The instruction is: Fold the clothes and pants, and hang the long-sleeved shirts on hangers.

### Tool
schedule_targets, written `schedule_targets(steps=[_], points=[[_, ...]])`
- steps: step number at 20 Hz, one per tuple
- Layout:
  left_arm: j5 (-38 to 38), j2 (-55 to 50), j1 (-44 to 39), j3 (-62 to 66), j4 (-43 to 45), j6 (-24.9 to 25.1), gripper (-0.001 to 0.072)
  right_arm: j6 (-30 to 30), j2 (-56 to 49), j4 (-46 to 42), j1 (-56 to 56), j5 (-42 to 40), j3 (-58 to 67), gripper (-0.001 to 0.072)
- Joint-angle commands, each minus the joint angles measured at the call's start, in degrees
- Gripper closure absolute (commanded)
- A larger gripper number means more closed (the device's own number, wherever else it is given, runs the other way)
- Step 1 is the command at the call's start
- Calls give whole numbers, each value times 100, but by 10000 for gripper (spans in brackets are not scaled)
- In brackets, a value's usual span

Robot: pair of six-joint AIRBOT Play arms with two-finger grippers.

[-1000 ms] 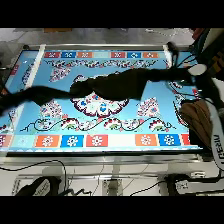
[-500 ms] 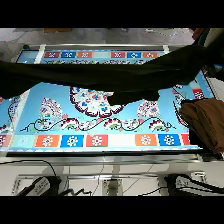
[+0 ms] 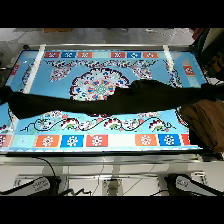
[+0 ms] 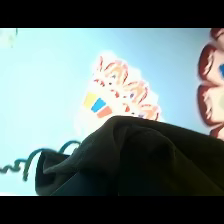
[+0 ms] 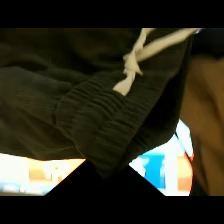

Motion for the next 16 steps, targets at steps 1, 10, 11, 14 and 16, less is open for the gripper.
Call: schedule_targets(steps=[1,10,11,14,16], points=[[-1552,-439,4,2,1366,632,690,-258,433,-227,-15,667,-1329,665],[-2098,-879,90,-160,2579,879,690,-343,632,-1320,-13,1814,-2225,666],[-2098,-879,90,-160,2693,881,690,-339,656,-1300,-13,1801,-2251,666],[-1897,-802,-2,-140,3582,732,691,-496,737,-1150,-13,1801,-2317,666],[-1274,-610,-160,-28,4138,424,691,-605,776,-1130,-13,1799,-2317,666]])
